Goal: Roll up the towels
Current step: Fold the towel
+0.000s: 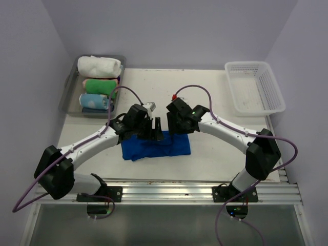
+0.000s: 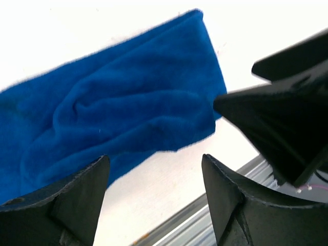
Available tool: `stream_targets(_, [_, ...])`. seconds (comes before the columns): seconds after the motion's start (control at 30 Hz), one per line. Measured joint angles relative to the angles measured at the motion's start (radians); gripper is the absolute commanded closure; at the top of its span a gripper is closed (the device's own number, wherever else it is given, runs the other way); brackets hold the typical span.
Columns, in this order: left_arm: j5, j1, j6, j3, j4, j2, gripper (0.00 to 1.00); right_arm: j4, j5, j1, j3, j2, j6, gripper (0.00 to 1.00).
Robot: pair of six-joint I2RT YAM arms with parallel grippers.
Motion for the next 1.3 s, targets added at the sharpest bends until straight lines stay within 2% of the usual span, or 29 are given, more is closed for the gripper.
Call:
stream_targets(0.33, [-0.02, -0.029, 0.067, -0.01, 0.151, 0.08, 0.24, 0.0, -0.026, 0.0, 0.0, 0.0, 0.011, 0.37])
stream_targets(0.53, [0.031, -0.047, 0.12, -0.047, 0.243, 0.08, 0.29, 0.0, -0.029, 0.0, 0.0, 0.0, 0.011, 0.37])
stream_targets(0.63, [0.055, -0.051, 0.128, -0.062, 0.267, 0.085, 0.34, 0.0, -0.031, 0.0, 0.0, 0.0, 0.014, 0.37])
stream_targets(0.83, [0.088, -0.059, 0.123, -0.064, 0.315, 0.118, 0.55, 0.001, -0.037, -0.002, 0.0, 0.0, 0.019, 0.37])
stream_targets(0.93, [0.093, -0.06, 0.113, -0.065, 0.331, 0.126, 0.75, 0.0, -0.051, -0.001, 0.0, 0.0, 0.021, 0.37])
stream_targets(0.97, [0.094, -0.06, 0.111, -0.065, 0.333, 0.127, 0.92, 0.001, -0.053, -0.001, 0.0, 0.0, 0.023, 0.37])
stream_targets(1.0, [0.095, -0.06, 0.106, -0.065, 0.333, 0.13, 1.0, 0.001, -0.053, 0.0, 0.0, 0.0, 0.024, 0.37])
stream_targets(1.3, [0.063, -0.06, 0.109, -0.059, 0.315, 0.159, 1.0, -0.002, -0.05, 0.0, -0.003, -0.008, 0.033, 0.36])
